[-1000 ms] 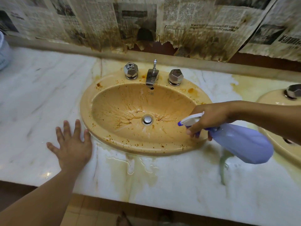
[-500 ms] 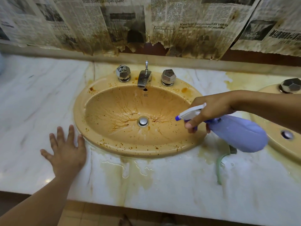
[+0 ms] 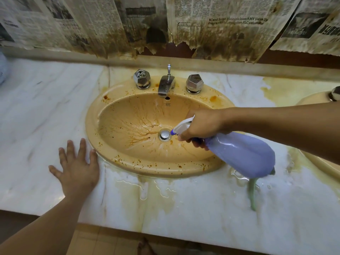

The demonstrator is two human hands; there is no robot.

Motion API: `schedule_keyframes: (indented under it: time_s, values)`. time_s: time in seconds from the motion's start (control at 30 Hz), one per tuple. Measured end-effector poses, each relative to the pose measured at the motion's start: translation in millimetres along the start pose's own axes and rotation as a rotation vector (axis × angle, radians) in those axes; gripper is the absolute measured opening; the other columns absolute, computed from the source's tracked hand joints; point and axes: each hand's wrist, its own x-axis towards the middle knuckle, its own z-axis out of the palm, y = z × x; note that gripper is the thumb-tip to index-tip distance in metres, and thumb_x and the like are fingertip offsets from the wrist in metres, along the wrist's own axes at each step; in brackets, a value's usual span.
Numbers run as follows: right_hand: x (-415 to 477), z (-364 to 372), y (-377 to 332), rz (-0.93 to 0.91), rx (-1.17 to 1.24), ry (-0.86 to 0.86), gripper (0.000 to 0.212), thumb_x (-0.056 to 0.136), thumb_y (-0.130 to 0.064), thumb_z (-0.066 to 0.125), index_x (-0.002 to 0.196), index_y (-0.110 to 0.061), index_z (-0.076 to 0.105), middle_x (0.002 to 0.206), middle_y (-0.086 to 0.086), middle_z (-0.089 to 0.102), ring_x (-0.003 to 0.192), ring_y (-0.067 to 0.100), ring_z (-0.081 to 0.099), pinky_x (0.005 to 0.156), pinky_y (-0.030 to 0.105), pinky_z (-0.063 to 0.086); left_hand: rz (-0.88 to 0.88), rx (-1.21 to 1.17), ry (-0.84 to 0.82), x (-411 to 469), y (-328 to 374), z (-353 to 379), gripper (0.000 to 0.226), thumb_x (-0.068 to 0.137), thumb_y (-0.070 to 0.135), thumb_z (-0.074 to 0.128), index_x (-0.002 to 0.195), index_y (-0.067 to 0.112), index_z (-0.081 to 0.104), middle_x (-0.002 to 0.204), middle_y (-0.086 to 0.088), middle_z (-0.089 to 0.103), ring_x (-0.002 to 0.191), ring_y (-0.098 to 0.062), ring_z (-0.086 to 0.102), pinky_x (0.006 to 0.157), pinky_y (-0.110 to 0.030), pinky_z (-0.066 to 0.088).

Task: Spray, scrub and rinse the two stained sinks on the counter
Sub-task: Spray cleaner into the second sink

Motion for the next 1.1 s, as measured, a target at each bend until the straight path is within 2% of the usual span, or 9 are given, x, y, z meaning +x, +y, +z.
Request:
schedule_keyframes:
  time_s: [0.07, 0.13, 0.23, 0.3, 0.47, 0.7, 0.83, 0.93, 1.1]
  values:
    - [-2.0, 4.9, 4.9, 0.05, -0.033, 0.064, 0.028, 0.093, -0.028, 0.071, 0.086, -0.002, 0.066, 0.064, 0.013, 0.067, 0.052, 0.025, 0.059, 0.059, 0.037, 0.056, 0.002, 0.001, 0.003, 0.0, -0.3, 0.3, 0.062, 0.105, 0.06, 0.018, 0.163, 0.036, 0.017, 0.172, -0.001, 0.008, 0.159, -0.027, 0.0, 0.118, -0.071, 0.0]
    - [-8.9, 1.7, 7.6, 0.084, 0.002, 0.001, 0.029, 0.092, -0.027, 0.074, 0.092, 0.001, 0.066, 0.067, 0.014, 0.069, 0.055, 0.024, 0.061, 0.058, 0.035, 0.056, 0.006, 0.004, 0.005, -0.2, 0.2, 0.4, 0.064, 0.104, 0.06, 0.016, 0.163, 0.035, 0.018, 0.172, -0.001, 0.008, 0.159, -0.027, 0.001, 0.118, -0.071, 0.001]
    - [-19.1, -9.9, 12.4, 0.076, 0.051, -0.116, 0.04, 0.091, -0.031, 0.076, 0.106, 0.005, 0.069, 0.092, 0.019, 0.076, 0.075, 0.026, 0.071, 0.063, 0.035, 0.06, 0.008, 0.004, 0.004, -0.7, 0.2, 0.0, 0.065, 0.103, 0.061, 0.015, 0.162, 0.035, 0.018, 0.172, -0.001, 0.008, 0.159, -0.027, 0.0, 0.118, -0.071, 0.001]
    - [-23.2, -13.9, 20.3, 0.082, 0.048, -0.099, 0.039, 0.09, -0.033, 0.078, 0.106, 0.002, 0.07, 0.095, 0.017, 0.077, 0.085, 0.031, 0.074, 0.068, 0.037, 0.061, 0.009, 0.003, 0.005, -0.7, -0.3, -0.4, 0.065, 0.103, 0.062, 0.014, 0.163, 0.035, 0.017, 0.172, -0.001, 0.007, 0.159, -0.027, 0.0, 0.118, -0.071, 0.001]
    - [-42.2, -24.0, 57.4, 0.248, 0.018, 0.138, 0.031, 0.091, -0.022, 0.072, 0.069, -0.004, 0.059, 0.06, 0.018, 0.062, 0.046, 0.027, 0.054, 0.056, 0.034, 0.052, 0.01, 0.012, 0.001, -1.0, -0.3, -0.6, 0.063, 0.105, 0.059, 0.016, 0.163, 0.035, 0.016, 0.172, -0.002, 0.007, 0.159, -0.028, 0.0, 0.118, -0.071, 0.0]
    - [-75.2, -31.1, 74.1, 0.376, 0.069, 0.113, 0.034, 0.091, -0.029, 0.075, 0.08, 0.001, 0.065, 0.079, 0.022, 0.073, 0.068, 0.026, 0.068, 0.049, 0.025, 0.052, 0.012, 0.013, -0.012, -0.7, -0.8, -1.1, 0.063, 0.105, 0.06, 0.016, 0.163, 0.036, 0.014, 0.173, -0.002, 0.005, 0.159, -0.028, -0.002, 0.118, -0.071, -0.001]
    - [-74.3, -25.2, 84.9, 0.406, 0.12, 0.282, 0.03, 0.092, -0.022, 0.071, 0.072, -0.001, 0.061, 0.061, 0.019, 0.064, 0.05, 0.028, 0.055, 0.054, 0.032, 0.051, 0.009, 0.011, -0.011, -0.6, -0.8, -1.3, 0.062, 0.106, 0.06, 0.018, 0.163, 0.035, 0.015, 0.173, -0.003, 0.006, 0.159, -0.028, -0.002, 0.118, -0.072, 0.0]
    - [-71.5, -27.5, 94.5, 0.381, 0.161, 0.435, 0.027, 0.089, -0.024, 0.073, 0.082, -0.001, 0.061, 0.064, 0.017, 0.069, 0.054, 0.028, 0.061, 0.061, 0.038, 0.058, 0.021, 0.004, -0.006, -1.3, -0.6, -2.3, 0.065, 0.104, 0.061, 0.015, 0.163, 0.034, 0.016, 0.172, -0.004, 0.008, 0.159, -0.029, 0.0, 0.118, -0.072, 0.0]
    - [-62.3, -41.5, 102.9, 0.334, 0.336, 0.581, 0.046, 0.086, -0.039, 0.078, 0.103, 0.001, 0.063, 0.081, 0.017, 0.075, 0.07, 0.023, 0.068, 0.077, 0.052, 0.062, 0.018, -0.004, -0.008, -1.1, 0.4, -2.2, 0.068, 0.101, 0.063, 0.014, 0.162, 0.034, 0.02, 0.172, -0.005, 0.01, 0.159, -0.03, 0.002, 0.117, -0.073, 0.001]
